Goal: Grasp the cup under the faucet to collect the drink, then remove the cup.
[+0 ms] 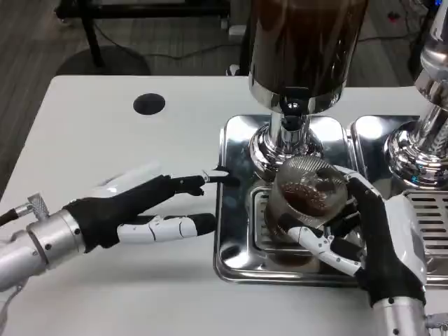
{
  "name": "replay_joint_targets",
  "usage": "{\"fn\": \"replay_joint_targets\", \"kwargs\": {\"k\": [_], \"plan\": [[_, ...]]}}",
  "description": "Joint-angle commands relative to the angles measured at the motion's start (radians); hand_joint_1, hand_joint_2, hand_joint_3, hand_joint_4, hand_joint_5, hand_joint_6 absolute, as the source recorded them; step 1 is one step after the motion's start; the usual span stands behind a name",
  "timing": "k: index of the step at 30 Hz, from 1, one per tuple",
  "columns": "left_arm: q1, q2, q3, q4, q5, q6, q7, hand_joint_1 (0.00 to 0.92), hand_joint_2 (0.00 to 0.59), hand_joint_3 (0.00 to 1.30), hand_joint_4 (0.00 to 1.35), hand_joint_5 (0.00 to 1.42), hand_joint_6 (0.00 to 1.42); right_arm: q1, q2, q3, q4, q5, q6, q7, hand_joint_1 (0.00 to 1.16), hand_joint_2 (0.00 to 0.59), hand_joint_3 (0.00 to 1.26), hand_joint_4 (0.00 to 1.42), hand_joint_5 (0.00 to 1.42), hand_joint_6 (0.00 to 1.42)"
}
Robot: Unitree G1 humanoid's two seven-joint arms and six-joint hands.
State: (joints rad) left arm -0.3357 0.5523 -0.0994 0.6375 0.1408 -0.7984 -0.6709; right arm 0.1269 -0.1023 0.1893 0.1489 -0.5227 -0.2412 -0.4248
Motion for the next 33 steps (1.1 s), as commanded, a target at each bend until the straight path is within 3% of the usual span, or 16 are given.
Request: {"fn": "replay_joint_targets", "kwargs": {"k": [1,9,18,33], "plan": [[-0.032,0.020,-0.025,0.024,0.059,-0.020,0.040,0.000,0.132,0.15,0.01,0.01,0.16,-0.002,-0.003,-0.012,-0.050,-0.004,-0.040,-0.025,0.67,0.200,0.51,0.60,0.76,0.92],[-0.053,0.044,-0.074,0.015,0.150,-0.021,0.091,0.000,0.124,0.10,0.00,0.00,0.13,0.019,-0.057,-0.029,-0.149,-0.009,0.029,0.072,0.67,0.203,0.54,0.64,0.80,0.98],[-0.068,0.052,-0.086,0.014,0.149,-0.028,0.104,0.000,0.125,0.09,0.00,0.00,0.13,0.054,-0.116,-0.057,-0.245,-0.004,0.110,0.203,0.67,0.208,0.55,0.65,0.83,1.02],[-0.075,0.063,-0.106,0.009,0.171,-0.082,0.112,0.000,0.124,0.09,0.00,0.00,0.11,0.090,-0.131,-0.077,-0.363,-0.006,0.156,0.282,0.66,0.217,0.57,0.68,0.84,1.05]]}}
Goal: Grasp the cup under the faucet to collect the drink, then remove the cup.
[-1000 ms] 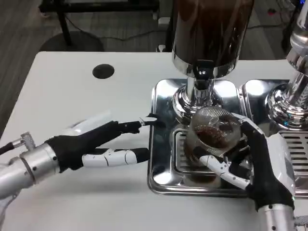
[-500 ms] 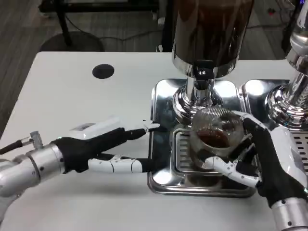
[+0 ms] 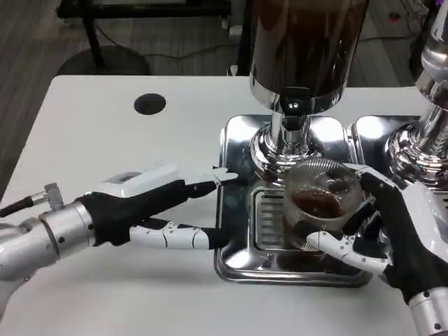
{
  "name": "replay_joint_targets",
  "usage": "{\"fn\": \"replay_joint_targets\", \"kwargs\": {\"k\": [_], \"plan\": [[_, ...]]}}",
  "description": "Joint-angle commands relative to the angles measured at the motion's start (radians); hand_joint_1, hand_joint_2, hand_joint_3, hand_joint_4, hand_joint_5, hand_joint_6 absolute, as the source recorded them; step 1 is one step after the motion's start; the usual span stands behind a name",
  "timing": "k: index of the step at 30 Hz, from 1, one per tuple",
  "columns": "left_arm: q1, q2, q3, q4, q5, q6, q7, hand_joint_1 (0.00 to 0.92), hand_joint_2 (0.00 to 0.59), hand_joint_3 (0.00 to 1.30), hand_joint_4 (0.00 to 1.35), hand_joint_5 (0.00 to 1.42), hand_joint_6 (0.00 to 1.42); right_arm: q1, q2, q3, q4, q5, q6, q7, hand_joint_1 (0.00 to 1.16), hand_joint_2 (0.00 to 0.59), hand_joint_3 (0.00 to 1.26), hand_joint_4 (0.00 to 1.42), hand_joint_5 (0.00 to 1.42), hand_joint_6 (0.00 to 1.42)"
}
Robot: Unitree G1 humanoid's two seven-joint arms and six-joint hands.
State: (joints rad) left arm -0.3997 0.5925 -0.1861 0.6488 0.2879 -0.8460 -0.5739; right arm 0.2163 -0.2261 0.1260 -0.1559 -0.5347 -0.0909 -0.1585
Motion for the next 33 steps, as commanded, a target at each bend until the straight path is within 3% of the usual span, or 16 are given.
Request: {"fn": "replay_joint_targets", "kwargs": {"k": [1,9,18,26,33], "plan": [[-0.011,0.025,-0.023,-0.003,0.028,-0.043,0.018,0.000,0.124,0.09,0.00,0.00,0.11,0.002,-0.009,-0.015,-0.063,0.006,0.009,0.021,0.65,0.217,0.57,0.68,0.84,1.05],[0.008,0.042,-0.032,-0.030,0.023,-0.089,0.025,0.000,0.125,0.08,0.00,0.00,0.11,0.041,-0.016,-0.022,-0.116,0.008,0.020,0.043,0.65,0.217,0.58,0.68,0.84,1.07],[0.081,0.095,-0.005,-0.133,-0.028,-0.089,0.018,0.000,0.127,0.08,0.00,0.00,0.11,0.117,-0.012,-0.018,-0.217,-0.002,0.026,0.066,0.65,0.217,0.59,0.69,0.85,1.07],[0.221,0.149,0.052,-0.299,-0.084,-0.062,0.018,0.000,0.127,0.08,0.00,0.00,0.11,0.228,0.002,0.003,-0.327,-0.017,0.018,0.080,0.65,0.221,0.59,0.69,0.85,1.08],[0.307,0.178,0.084,-0.389,-0.121,-0.046,0.013,0.000,0.127,0.08,0.00,0.00,0.11,0.285,0.008,0.008,-0.365,-0.017,0.005,0.087,0.64,0.226,0.60,0.70,0.85,1.08]]}}
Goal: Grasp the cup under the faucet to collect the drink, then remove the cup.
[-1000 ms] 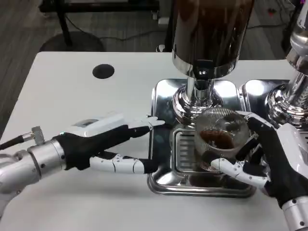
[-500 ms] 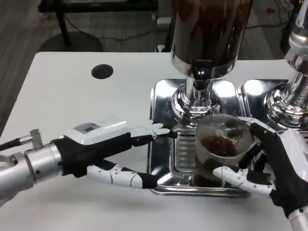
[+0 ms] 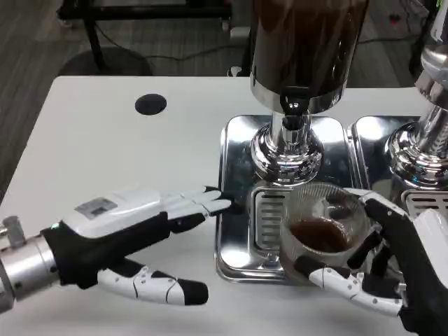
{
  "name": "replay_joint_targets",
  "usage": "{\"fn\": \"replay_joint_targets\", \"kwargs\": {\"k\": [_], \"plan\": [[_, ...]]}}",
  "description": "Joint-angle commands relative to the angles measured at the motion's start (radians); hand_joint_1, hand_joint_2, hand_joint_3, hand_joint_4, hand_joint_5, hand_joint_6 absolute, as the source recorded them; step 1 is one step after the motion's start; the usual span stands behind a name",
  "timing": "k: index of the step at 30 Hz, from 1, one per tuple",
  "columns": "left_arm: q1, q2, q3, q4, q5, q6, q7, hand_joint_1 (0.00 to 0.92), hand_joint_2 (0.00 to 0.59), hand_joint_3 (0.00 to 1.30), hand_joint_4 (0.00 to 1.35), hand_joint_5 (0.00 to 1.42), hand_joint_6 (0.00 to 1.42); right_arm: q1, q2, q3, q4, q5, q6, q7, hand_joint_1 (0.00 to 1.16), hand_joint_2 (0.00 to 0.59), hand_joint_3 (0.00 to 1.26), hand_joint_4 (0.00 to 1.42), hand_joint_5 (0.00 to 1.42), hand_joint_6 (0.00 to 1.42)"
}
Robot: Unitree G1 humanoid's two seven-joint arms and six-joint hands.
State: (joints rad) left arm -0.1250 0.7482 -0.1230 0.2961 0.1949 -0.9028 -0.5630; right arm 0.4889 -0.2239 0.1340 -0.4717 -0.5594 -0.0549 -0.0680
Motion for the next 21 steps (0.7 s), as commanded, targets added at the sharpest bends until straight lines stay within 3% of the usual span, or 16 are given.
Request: {"fn": "replay_joint_targets", "kwargs": {"k": [1,21], "plan": [[0.039,0.024,0.024,-0.043,-0.031,0.014,0.002,0.000,0.127,0.08,0.00,0.00,0.11,0.019,0.006,0.000,-0.057,0.007,-0.033,-0.003,0.64,0.226,0.60,0.70,0.85,1.08],[0.119,0.048,0.042,-0.118,-0.089,0.019,-0.015,0.000,0.133,0.09,0.00,0.00,0.11,0.099,0.022,-0.009,-0.119,-0.005,-0.038,-0.005,0.64,0.232,0.60,0.70,0.85,1.09]]}}
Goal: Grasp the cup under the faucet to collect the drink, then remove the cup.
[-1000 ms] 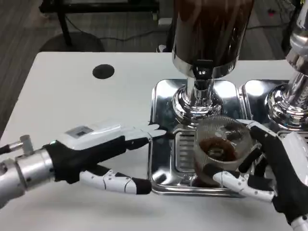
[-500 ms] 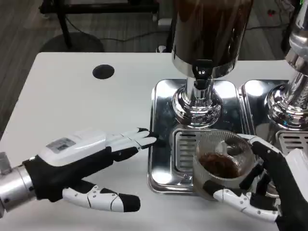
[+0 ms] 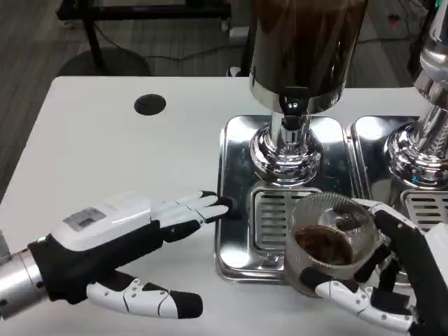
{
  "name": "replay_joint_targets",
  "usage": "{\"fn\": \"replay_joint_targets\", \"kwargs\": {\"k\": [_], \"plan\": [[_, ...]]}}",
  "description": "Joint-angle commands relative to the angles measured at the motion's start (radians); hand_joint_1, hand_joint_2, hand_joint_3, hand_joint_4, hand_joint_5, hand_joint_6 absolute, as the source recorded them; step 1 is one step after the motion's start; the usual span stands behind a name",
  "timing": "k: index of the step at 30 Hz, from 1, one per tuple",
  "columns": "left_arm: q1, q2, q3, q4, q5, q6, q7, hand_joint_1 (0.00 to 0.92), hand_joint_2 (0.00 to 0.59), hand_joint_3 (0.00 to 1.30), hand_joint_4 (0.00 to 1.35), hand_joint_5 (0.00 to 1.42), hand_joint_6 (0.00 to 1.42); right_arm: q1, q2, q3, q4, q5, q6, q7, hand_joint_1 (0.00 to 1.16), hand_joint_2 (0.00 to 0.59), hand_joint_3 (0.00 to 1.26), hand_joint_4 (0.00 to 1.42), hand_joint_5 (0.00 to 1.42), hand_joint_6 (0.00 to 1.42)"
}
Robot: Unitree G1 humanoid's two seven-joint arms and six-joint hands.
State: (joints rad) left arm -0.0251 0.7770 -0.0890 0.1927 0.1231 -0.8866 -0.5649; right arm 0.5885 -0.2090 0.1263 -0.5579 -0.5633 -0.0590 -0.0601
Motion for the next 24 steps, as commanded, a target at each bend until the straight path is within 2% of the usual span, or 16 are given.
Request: {"fn": "replay_joint_targets", "kwargs": {"k": [1,24], "plan": [[0.020,0.020,0.008,-0.016,-0.019,0.003,-0.014,0.000,0.133,0.09,0.00,0.00,0.11,0.000,0.008,-0.001,-0.032,-0.001,-0.034,-0.013,0.64,0.233,0.60,0.70,0.85,1.08],[0.046,0.026,0.012,-0.039,-0.039,0.010,-0.023,0.000,0.133,0.11,0.00,0.00,0.11,0.027,0.019,0.006,-0.036,0.002,-0.045,-0.018,0.64,0.234,0.60,0.71,0.87,1.09]]}}
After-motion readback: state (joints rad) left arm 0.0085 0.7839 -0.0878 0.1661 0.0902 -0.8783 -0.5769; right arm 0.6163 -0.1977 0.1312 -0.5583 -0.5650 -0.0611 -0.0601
